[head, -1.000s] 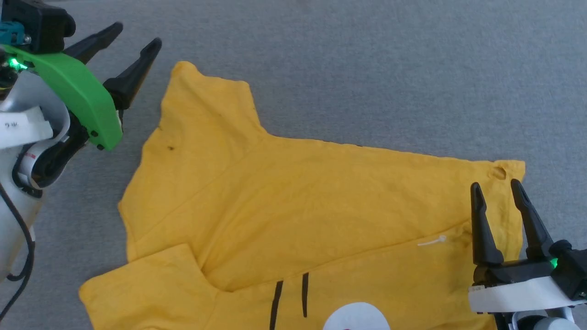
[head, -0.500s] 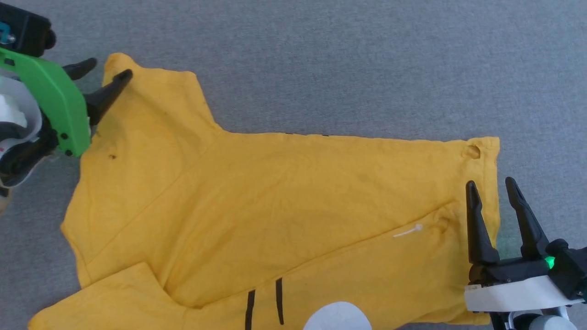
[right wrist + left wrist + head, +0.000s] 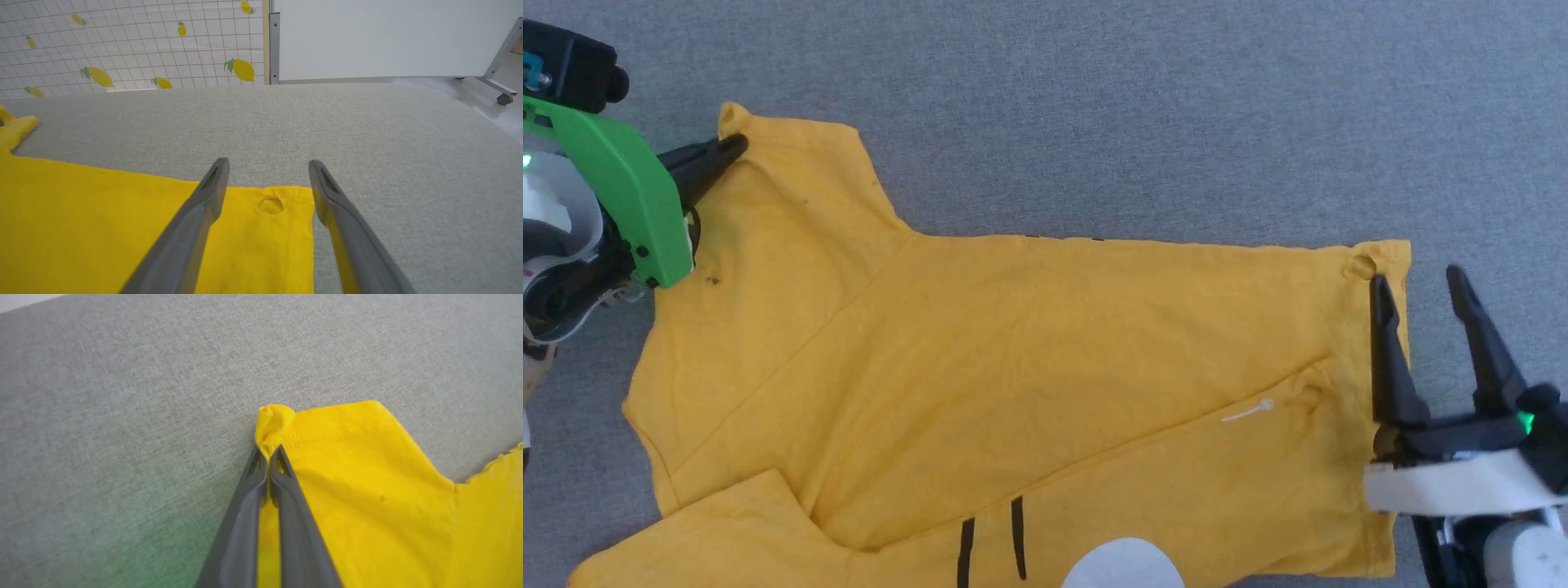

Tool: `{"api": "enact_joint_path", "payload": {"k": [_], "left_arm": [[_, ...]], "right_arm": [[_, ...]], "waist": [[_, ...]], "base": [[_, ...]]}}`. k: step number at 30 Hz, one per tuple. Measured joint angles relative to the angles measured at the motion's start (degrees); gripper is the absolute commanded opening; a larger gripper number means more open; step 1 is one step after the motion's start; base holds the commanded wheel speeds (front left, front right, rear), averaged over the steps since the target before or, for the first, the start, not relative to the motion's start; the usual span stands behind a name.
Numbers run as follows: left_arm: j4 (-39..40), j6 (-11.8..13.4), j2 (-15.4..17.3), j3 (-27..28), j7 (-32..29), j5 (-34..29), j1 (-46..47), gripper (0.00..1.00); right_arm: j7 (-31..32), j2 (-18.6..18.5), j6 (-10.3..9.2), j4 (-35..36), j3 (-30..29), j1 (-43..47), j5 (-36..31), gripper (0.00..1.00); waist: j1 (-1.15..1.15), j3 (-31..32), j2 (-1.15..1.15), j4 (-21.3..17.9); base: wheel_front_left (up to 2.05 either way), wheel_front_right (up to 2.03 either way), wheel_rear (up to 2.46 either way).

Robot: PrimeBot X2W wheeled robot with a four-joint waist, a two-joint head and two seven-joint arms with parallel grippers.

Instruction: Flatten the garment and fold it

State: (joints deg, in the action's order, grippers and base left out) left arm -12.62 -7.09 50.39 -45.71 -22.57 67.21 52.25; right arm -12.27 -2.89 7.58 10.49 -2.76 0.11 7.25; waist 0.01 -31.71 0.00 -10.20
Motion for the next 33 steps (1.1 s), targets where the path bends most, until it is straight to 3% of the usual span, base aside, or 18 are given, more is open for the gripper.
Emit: {"api": "enact_joint_path", "payload": {"k": [5, 13, 18, 22, 28, 29, 30, 31, 33], "left_arm": [[0.5, 0.0, 0.0, -1.5, 1.6, 0.0, 0.0, 0.00], [1.0, 0.0, 0.0, -3.3, 3.3, 0.5, 0.0, 0.00], [1.0, 0.0, -0.2, -4.2, 3.6, 0.9, 0.1, 0.00], [1.0, 0.0, -0.3, -5.1, 4.1, 1.1, 0.5, 0.00], [0.7, 0.0, -0.2, -5.9, 4.5, 2.1, 1.6, 0.00], [0.7, 0.0, -0.2, -6.0, 4.5, 2.3, 1.8, 0.00], [0.6, 0.0, -0.2, -6.1, 4.5, 2.4, 1.9, 0.00], [0.5, 0.0, -0.2, -6.2, 4.6, 2.4, 2.1, 0.00], [0.4, 0.0, -0.2, -6.4, 5.3, 2.5, 2.4, 0.00]], "right_arm": [[9.6, 0.0, 0.00, 4.5, -1.5, -5.4, -1.7, 1.00], [38.1, 0.0, 0.01, 4.3, -7.1, -13.2, -1.0, 1.00], [50.8, -0.1, -0.01, 2.1, -9.6, -14.7, -0.6, 1.00], [55.0, 0.0, 0.00, 0.8, -9.9, -14.7, 0.5, 1.00], [56.1, -0.1, 0.00, -1.3, -9.9, -14.8, 2.2, 1.00], [56.1, -0.2, 0.00, -1.5, -9.8, -14.8, 2.4, 0.42], [56.1, -0.2, 0.00, -1.6, -9.8, -14.9, 2.4, 0.29], [55.8, -0.3, 0.00, -1.8, -9.9, -15.0, 2.4, 0.00], [54.9, -0.3, 0.00, -2.4, -10.0, -15.5, 2.4, 0.00]], "waist": [[0.00, 0.8, 0.00, 0.7], [0.00, 1.6, 0.00, 1.6], [0.00, 1.6, 0.00, 2.5], [0.00, 1.2, 0.00, 3.2], [-0.01, 0.8, 0.00, 3.8], [-0.01, 0.8, 0.00, 3.9], [-0.01, 0.8, 0.00, 3.9], [-0.01, 0.8, 0.00, 3.9], [-0.01, 0.9, 0.00, 4.0]], "base": [[0.00, 0.00, 0.00], [0.00, 0.00, 0.00], [0.00, 0.00, 0.00], [0.00, 0.00, 0.00], [0.00, 0.00, 0.00], [0.00, 0.00, 0.00], [0.00, 0.00, 0.00], [0.00, 0.00, 0.00], [0.00, 0.00, 0.00]]}}
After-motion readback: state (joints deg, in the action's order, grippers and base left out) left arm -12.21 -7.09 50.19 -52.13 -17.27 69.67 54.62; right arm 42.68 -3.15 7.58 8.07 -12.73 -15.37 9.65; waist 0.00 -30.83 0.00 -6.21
